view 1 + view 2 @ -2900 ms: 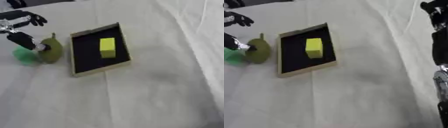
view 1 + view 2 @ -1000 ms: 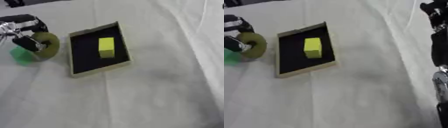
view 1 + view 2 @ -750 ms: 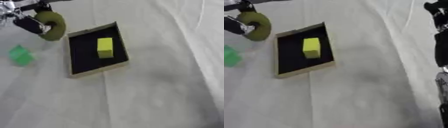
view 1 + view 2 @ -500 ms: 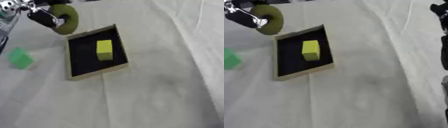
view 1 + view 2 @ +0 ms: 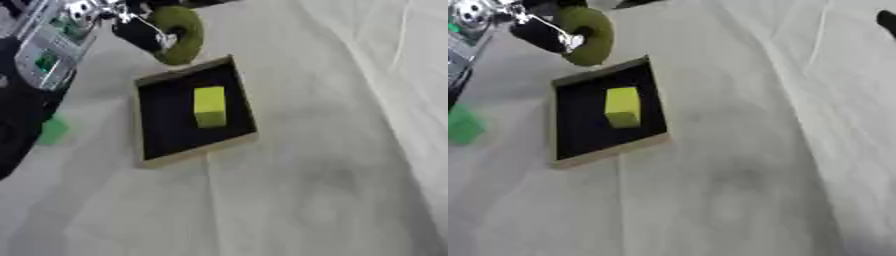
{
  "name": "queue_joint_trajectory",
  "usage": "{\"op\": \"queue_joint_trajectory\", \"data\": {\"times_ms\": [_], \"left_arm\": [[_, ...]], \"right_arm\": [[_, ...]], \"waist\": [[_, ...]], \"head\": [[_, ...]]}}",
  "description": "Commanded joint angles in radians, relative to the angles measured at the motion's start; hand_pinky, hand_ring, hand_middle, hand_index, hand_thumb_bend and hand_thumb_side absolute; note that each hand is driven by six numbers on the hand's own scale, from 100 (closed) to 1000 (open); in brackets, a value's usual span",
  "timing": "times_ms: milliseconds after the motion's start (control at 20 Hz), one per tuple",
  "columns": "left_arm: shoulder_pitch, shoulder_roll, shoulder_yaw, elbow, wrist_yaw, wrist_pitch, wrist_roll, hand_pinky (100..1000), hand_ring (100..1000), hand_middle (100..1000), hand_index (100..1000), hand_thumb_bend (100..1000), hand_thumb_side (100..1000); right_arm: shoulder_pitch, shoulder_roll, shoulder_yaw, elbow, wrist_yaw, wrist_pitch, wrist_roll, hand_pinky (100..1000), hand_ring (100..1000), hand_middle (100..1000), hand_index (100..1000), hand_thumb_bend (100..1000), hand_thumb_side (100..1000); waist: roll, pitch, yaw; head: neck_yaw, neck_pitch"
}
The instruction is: Pick up objects on the table and place them in the box.
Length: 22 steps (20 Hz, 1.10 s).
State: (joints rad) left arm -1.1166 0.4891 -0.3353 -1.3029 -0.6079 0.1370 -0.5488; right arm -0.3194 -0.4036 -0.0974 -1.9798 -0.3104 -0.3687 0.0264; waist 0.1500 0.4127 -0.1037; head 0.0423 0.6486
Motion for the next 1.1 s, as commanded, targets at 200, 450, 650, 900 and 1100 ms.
{"op": "queue_joint_trajectory", "data": {"times_ms": [200, 450, 650, 900, 1100], "left_arm": [[-0.024, -0.03, -0.002, 0.051, -0.046, -0.032, 0.023, 795, 633, 478, 607, 100, 117], [-0.034, -0.052, -0.007, 0.058, -0.052, -0.05, 0.043, 794, 633, 480, 609, 100, 138], [-0.03, -0.065, -0.015, 0.069, -0.05, -0.059, 0.026, 806, 656, 521, 660, 117, 239], [-0.01, -0.059, -0.024, 0.058, -0.027, -0.086, -0.068, 884, 811, 745, 862, 315, 440], [0.005, -0.045, -0.008, 0.014, -0.016, -0.086, -0.094, 916, 856, 801, 908, 467, 536]], "right_arm": [[-0.019, -0.003, 0.002, -0.02, -0.011, 0.005, 0.007, 893, 960, 593, 814, 100, 641], [-0.025, 0.003, 0.005, -0.02, -0.015, 0.012, 0.012, 893, 961, 593, 814, 100, 643], [-0.031, 0.005, 0.006, -0.02, -0.019, 0.016, 0.012, 893, 960, 593, 814, 100, 643], [-0.029, 0.003, 0.004, -0.02, -0.019, 0.017, 0.01, 893, 961, 592, 814, 100, 644], [-0.027, 0.004, 0.005, -0.02, -0.018, 0.02, 0.01, 893, 961, 592, 814, 100, 644]], "waist": [[0.006, -0.006, -0.004], [0.008, -0.003, -0.009], [0.009, -0.003, -0.012], [0.01, -0.004, -0.008], [0.008, -0.008, -0.001]], "head": [[0.007, -0.009], [0.007, -0.009], [0.005, -0.009], [-0.002, -0.007], [-0.011, -0.004]]}}
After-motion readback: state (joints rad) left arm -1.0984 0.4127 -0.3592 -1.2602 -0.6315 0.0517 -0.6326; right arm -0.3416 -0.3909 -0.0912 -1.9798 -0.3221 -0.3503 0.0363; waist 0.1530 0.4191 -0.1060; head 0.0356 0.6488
